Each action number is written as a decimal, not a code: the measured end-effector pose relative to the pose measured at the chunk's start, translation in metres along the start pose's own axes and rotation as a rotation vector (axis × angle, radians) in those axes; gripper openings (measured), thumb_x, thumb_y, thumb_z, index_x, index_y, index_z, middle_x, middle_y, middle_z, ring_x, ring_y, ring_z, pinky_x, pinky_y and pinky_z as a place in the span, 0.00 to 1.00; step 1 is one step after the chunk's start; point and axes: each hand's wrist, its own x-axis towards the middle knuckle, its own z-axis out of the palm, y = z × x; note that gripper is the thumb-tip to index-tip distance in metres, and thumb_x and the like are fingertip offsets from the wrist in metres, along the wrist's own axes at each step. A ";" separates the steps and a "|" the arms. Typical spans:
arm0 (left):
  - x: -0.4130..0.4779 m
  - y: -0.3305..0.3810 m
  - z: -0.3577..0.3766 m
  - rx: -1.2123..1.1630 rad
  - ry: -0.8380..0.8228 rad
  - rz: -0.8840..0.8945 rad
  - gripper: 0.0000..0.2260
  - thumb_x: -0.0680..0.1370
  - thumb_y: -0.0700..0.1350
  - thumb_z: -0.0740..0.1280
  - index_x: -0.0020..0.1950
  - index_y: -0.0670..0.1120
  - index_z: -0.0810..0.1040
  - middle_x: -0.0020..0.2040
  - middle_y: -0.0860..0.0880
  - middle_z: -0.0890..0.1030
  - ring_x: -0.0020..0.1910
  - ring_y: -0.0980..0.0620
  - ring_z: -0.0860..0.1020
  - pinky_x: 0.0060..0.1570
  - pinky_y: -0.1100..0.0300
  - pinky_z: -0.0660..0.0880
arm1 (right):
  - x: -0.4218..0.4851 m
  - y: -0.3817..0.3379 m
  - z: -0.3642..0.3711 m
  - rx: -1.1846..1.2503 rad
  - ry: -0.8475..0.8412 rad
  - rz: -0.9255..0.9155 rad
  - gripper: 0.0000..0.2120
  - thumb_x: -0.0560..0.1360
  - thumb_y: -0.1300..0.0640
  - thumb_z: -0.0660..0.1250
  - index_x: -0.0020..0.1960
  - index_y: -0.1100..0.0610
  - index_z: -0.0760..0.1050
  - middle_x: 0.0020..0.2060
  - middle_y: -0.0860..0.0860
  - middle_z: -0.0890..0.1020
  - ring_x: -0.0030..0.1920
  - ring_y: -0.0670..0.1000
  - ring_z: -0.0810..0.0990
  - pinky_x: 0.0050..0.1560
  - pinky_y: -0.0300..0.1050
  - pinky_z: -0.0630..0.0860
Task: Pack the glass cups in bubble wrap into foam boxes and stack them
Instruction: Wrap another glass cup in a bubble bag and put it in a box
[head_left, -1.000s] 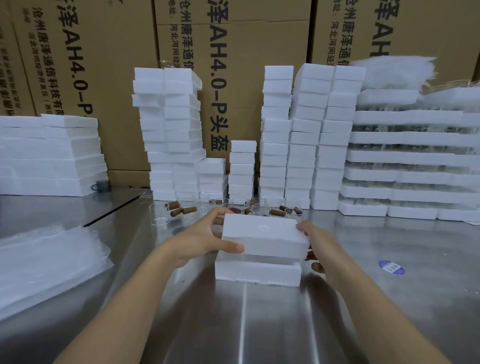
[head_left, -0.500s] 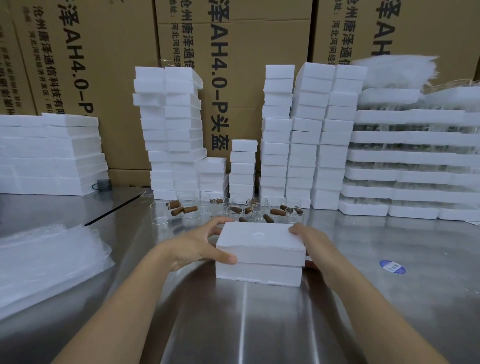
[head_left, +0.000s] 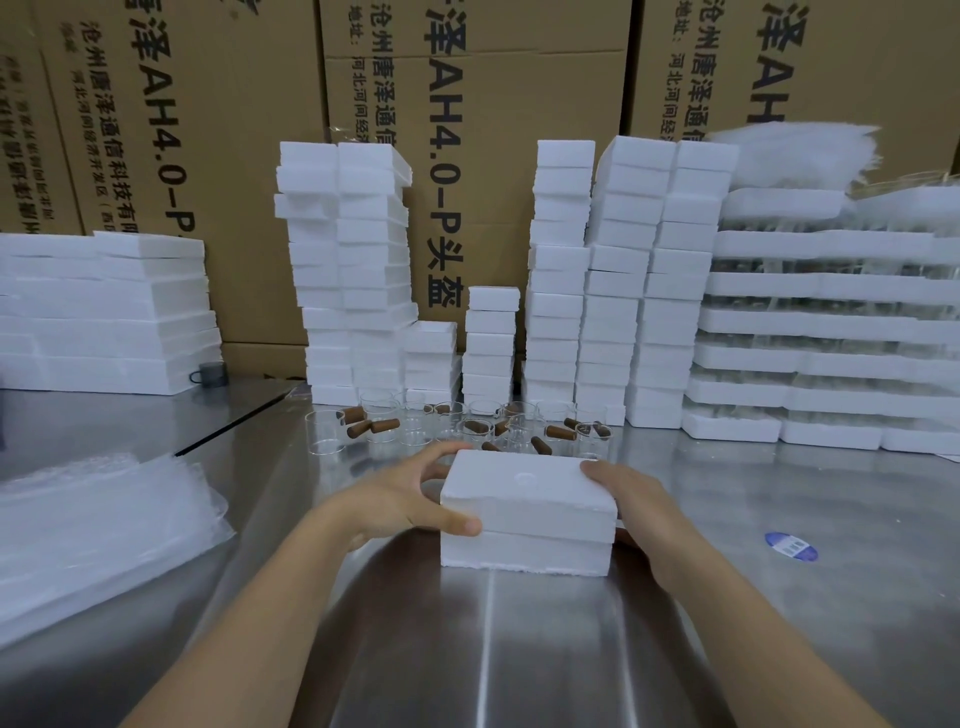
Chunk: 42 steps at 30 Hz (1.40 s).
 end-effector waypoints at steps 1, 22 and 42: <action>0.000 0.000 0.000 0.022 0.004 0.001 0.45 0.63 0.51 0.89 0.75 0.67 0.71 0.69 0.60 0.80 0.70 0.52 0.79 0.75 0.48 0.73 | 0.001 0.001 -0.001 0.011 -0.006 -0.008 0.13 0.78 0.44 0.72 0.53 0.54 0.83 0.45 0.50 0.88 0.41 0.48 0.86 0.46 0.46 0.79; -0.003 0.009 0.005 0.208 0.038 -0.006 0.45 0.67 0.49 0.88 0.77 0.62 0.66 0.67 0.57 0.78 0.65 0.52 0.79 0.74 0.48 0.74 | 0.011 0.008 -0.004 0.058 -0.022 0.040 0.18 0.74 0.43 0.75 0.58 0.54 0.84 0.48 0.51 0.89 0.54 0.54 0.86 0.56 0.50 0.80; -0.007 0.019 0.012 0.230 0.082 -0.264 0.51 0.62 0.87 0.62 0.79 0.62 0.74 0.80 0.58 0.71 0.79 0.50 0.69 0.80 0.49 0.62 | 0.015 0.011 -0.005 0.041 -0.022 0.054 0.21 0.72 0.40 0.76 0.57 0.54 0.84 0.48 0.51 0.89 0.56 0.57 0.86 0.64 0.55 0.78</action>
